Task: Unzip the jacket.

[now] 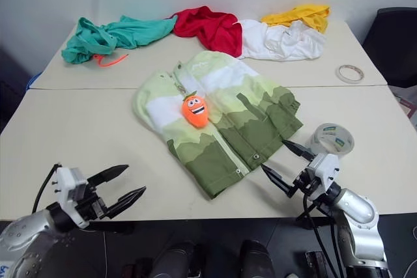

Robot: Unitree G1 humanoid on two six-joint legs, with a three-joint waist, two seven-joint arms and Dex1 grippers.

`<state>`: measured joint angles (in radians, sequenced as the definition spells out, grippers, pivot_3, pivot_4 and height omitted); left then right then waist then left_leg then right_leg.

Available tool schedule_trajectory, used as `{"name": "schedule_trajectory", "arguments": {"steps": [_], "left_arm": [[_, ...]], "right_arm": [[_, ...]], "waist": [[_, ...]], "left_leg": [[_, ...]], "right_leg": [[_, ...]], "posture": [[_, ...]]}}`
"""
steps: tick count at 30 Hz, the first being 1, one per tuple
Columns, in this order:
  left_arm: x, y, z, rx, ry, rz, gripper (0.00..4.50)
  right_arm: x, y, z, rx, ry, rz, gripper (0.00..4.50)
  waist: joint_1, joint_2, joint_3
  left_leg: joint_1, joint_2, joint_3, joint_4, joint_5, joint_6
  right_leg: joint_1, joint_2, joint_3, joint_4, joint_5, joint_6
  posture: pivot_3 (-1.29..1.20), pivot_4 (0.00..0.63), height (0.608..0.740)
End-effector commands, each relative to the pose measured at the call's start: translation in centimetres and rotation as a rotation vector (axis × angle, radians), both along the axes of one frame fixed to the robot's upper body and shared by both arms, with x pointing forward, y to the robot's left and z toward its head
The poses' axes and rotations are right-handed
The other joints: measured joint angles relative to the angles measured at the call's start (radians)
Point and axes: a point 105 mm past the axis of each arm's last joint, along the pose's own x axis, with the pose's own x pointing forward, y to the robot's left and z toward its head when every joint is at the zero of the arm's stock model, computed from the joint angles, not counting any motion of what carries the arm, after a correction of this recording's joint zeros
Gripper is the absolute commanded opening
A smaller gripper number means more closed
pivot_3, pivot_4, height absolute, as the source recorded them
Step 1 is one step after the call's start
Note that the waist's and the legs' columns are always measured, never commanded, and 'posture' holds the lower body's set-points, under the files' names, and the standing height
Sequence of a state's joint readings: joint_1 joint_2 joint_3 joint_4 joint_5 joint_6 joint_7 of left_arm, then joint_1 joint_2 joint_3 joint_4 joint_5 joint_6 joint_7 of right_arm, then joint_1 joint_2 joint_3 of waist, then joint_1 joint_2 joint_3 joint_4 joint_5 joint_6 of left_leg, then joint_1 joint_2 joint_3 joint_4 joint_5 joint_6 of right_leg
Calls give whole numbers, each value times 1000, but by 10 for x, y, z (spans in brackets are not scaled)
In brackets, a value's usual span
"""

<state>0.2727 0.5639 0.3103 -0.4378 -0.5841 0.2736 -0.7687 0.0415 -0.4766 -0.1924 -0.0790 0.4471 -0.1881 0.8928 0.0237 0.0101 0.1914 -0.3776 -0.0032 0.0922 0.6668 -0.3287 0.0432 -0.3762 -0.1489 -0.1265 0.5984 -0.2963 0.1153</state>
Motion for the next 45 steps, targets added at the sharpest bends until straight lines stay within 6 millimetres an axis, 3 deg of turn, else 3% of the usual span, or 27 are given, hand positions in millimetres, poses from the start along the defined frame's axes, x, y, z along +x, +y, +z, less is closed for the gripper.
{"name": "schedule_trajectory", "arguments": {"steps": [1, 7, 9, 12, 15, 19, 23, 28, 32, 35, 39, 45], "left_arm": [[-3, -18, 14, -26, -49, -62, 4500], [4, -39, 26, -47, -78, -155, 4500], [6, -43, 26, -55, -58, -195, 4500], [3, -58, 31, -79, -12, -305, 4500], [3, -71, 39, -75, -19, -379, 4500], [4, -82, 47, -82, -59, -428, 4500], [7, -88, 49, -63, -91, -435, 4500], [17, -90, 53, -83, -145, -384, 4500], [26, -78, 77, -190, -195, -256, 4500], [21, -77, 70, -92, -168, -285, 4500], [22, -76, 74, -56, -166, -311, 4500], [20, -75, 69, -23, -123, -351, 4500]], "right_arm": [[-4, -7, 14, 14, -43, -58, 4471], [-19, -57, 35, -4, -98, -279, 4471], [-34, -82, 42, -16, -122, -408, 4471], [-63, -121, 32, -90, -89, -578, 4471], [-74, -141, 21, -148, -36, -651, 4471], [-53, -120, 30, -164, 30, -448, 4471], [-16, -106, 41, -304, 199, -231, 4471], [23, -112, 39, -349, 344, -257, 4471], [43, -112, 26, -396, 495, -279, 4471], [49, -103, 27, -368, 532, -227, 3879], [50, -108, 21, -411, 578, -232, 2495], [41, -121, 34, -388, 576, -241, 505]], "waist": [[-2, 0, 0], [1, 0, 0], [1, 0, 0], [4, 0, 0], [2, 0, 0], [-26, 1, 0], [-43, 3, 0], [-17, 0, 0], [0, 0, 0], [-2, 0, 0], [3, 0, 0], [1, 0, 0]], "left_leg": [[0, 0, 1, 0, 0, 0], [0, -1, 2, -1, 2, 6], [1, -1, 2, -1, 2, 6], [2, 0, 3, -2, 0, 0], [2, 0, 3, -2, 0, 0], [8, 0, 11, -2, 0, 1], [9, 2, 14, -3, 2, 6], [6, 7, 11, -2, 1, 3], [4, 5, 11, 1, 2, 5], [4, 4, 11, 2, 2, 6], [4, 4, 10, 2, 2, 6], [4, 3, 10, 2, 2, 6]], "right_leg": [[0, 0, 0, 0, 0, 0], [1, 1, 0, 2, 0, 0], [1, 1, 1, 1, 0, 0], [1, 2, 2, 0, 0, 0], [1, 2, 3, 0, 0, 0], [1, 2, 11, 3, 1, 1], [-1, 4, 15, 3, 0, 1], [0, 8, 10, 2, -2, -3], [-1, 5, 9, 2, -2, -3], [0, 4, 9, 1, -1, -2], [0, 5, 7, 0, -1, -2], [0, 4, 8, 0, -1, -1]], "posture": [[0, 150, 740], [0, 150, 740], [0, 150, 740], [0, 150, 740], [0, 150, 740], [0, 150, 740], [0, 150, 740], [0, 150, 740], [0, 150, 740], [0, 150, 740], [0, 150, 740], [0, 150, 740]]}}
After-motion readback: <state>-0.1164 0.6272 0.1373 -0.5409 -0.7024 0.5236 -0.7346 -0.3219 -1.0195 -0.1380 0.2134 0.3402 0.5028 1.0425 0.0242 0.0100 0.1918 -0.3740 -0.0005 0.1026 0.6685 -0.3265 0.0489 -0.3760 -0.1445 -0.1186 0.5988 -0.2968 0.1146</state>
